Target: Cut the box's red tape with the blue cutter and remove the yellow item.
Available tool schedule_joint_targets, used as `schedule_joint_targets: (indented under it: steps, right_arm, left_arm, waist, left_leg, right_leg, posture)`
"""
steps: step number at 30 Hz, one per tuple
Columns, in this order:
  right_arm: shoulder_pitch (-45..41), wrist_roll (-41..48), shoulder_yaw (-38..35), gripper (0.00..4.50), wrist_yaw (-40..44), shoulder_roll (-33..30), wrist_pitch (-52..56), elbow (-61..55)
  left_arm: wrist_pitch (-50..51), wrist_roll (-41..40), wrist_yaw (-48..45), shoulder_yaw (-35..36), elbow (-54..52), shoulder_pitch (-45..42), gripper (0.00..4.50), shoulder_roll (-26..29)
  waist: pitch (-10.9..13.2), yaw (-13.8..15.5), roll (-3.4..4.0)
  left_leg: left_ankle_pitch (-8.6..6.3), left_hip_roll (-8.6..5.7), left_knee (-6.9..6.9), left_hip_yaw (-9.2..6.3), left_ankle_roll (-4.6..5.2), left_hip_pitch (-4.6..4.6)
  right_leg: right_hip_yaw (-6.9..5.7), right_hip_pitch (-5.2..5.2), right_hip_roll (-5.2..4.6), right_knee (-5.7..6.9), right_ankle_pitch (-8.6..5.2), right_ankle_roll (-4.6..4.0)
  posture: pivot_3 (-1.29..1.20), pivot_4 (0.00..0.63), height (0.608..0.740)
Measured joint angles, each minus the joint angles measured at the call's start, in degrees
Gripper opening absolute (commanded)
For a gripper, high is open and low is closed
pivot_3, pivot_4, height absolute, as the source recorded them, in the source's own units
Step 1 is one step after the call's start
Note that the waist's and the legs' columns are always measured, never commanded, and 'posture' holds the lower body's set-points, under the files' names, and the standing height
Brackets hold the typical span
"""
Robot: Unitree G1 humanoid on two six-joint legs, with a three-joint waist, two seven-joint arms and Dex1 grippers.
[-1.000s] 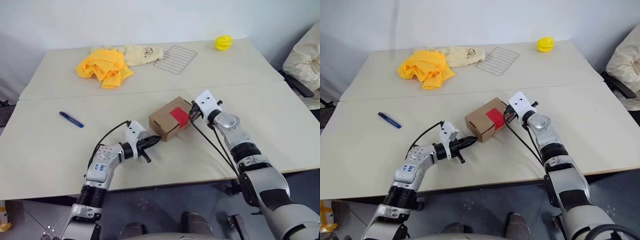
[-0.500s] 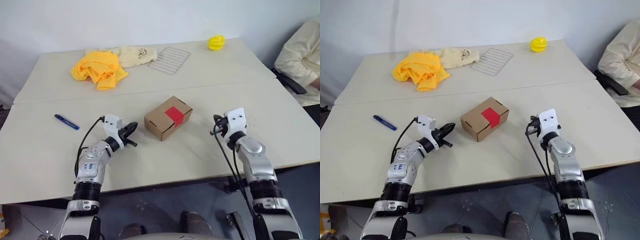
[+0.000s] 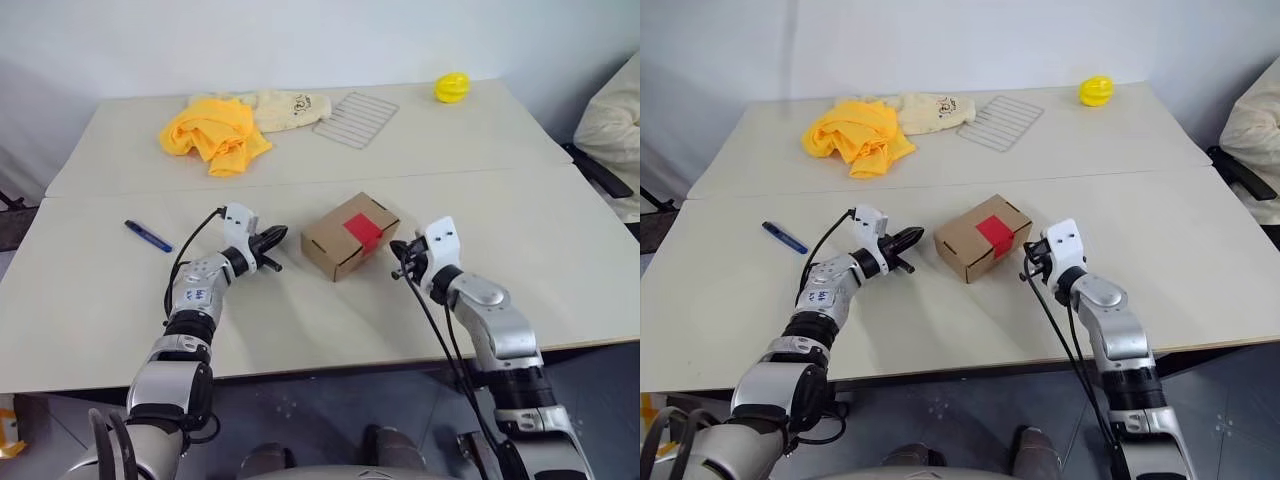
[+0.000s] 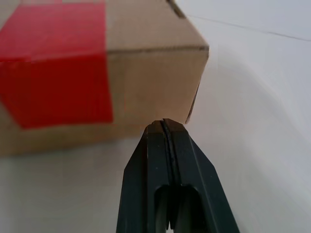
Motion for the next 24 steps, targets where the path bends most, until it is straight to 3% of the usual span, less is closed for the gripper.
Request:
schedule_joint_targets:
  steps: [7, 13, 20, 24]
  right_arm:
    - [-6.5, -0.9, 0.6, 0.0, 3.0, 0.3, -4.5, 10.0]
    - [-12.0, -2.3, 2.0, 0.0, 9.0, -2.0, -7.9, 17.4]
    - [-15.2, -5.1, 2.9, 0.0, 14.4, -3.5, -12.0, 22.0]
    - [-15.2, -8.5, 2.6, 0.0, 9.9, -3.7, -16.4, 24.2]
  left_arm:
    - [5.9, -0.3, -10.1, -3.9, -11.0, 5.2, 0.05, -0.1]
    - [19.9, -2.3, -14.8, -8.0, -27.3, 11.9, 0.05, 0.1]
    - [30.8, -2.8, -16.1, -11.7, -38.5, 15.9, 0.05, 0.6]
    - [32.7, -3.1, -12.1, -10.6, -41.8, 17.8, 0.05, -0.3]
  waist:
    - [0.0, -0.6, 0.0]
    - [0.0, -1.0, 0.0]
    - [0.0, -0.9, -0.01]
    - [0.0, -0.9, -0.01]
  left_leg:
    - [0.0, -0.01, -0.01, 0.0, 0.0, -0.04]
    - [0.0, 0.01, -0.02, 0.0, 0.0, -0.03]
    - [0.0, 0.01, -0.02, 0.0, 0.0, -0.03]
    - [0.0, 0.01, -0.01, 0.0, 0.0, -0.03]
  right_leg:
    - [-0.01, 0.0, 0.0, -0.05, 0.0, 0.04]
    - [0.0, -0.02, 0.0, -0.03, 0.0, 0.06]
    - [0.02, -0.01, 0.0, -0.04, 0.0, 0.06]
    - [0.04, -0.01, 0.0, -0.03, 0.0, 0.06]
  posture:
    - [0.0, 0.15, 0.74]
    - [0.0, 0.15, 0.74]
    - [0.0, 0.15, 0.74]
    - [0.0, 0.15, 0.74]
